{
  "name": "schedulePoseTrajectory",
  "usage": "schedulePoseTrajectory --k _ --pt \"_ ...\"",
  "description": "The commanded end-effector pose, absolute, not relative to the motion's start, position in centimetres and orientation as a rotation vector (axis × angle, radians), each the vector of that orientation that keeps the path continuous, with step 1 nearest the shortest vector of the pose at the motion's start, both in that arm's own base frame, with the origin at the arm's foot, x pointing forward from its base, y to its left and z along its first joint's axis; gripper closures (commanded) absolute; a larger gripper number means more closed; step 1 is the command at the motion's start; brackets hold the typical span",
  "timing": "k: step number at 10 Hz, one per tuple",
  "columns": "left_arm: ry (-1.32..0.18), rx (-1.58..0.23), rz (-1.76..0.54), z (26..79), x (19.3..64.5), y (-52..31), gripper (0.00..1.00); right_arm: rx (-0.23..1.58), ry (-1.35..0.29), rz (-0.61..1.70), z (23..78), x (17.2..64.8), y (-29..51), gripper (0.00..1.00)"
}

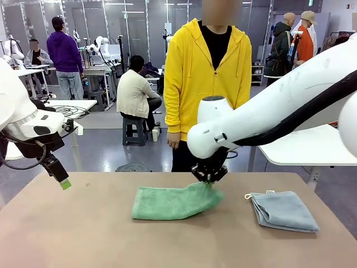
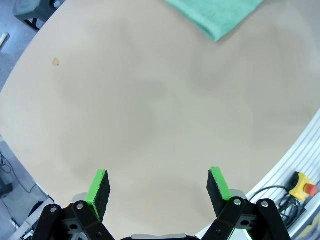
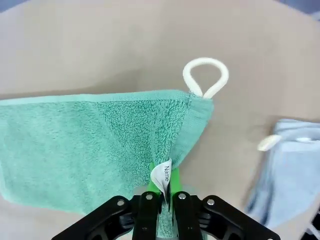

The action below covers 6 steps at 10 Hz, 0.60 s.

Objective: Fold the towels and place them in the basket.
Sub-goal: When a person lays out a Towel with hook on the table, fold it in half twice.

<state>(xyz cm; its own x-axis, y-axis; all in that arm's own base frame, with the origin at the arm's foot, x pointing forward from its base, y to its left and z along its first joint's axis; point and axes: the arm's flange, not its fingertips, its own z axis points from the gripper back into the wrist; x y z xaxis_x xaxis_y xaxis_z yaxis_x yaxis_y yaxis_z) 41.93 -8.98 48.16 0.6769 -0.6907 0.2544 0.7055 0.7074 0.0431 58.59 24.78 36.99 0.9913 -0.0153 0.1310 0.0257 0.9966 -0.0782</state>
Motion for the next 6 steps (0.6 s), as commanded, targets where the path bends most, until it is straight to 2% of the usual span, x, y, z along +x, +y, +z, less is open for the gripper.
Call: schedulePoseTrajectory --k 1,3,6 --pt "-0.254 -0.047 -0.776 48.4 42.3 -9.1 0.02 -0.189 -0.196 -0.04 40.3 57.9 25.6 1.0" --pt "-0.254 -0.047 -0.776 48.4 42.3 -9.1 0.02 -0.188 -0.203 0.036 42.7 58.0 27.9 1.0" --pt "-0.254 -0.047 -0.776 48.4 42.3 -9.1 0.02 -0.149 -0.163 0.113 41.8 58.8 32.9 1.0"
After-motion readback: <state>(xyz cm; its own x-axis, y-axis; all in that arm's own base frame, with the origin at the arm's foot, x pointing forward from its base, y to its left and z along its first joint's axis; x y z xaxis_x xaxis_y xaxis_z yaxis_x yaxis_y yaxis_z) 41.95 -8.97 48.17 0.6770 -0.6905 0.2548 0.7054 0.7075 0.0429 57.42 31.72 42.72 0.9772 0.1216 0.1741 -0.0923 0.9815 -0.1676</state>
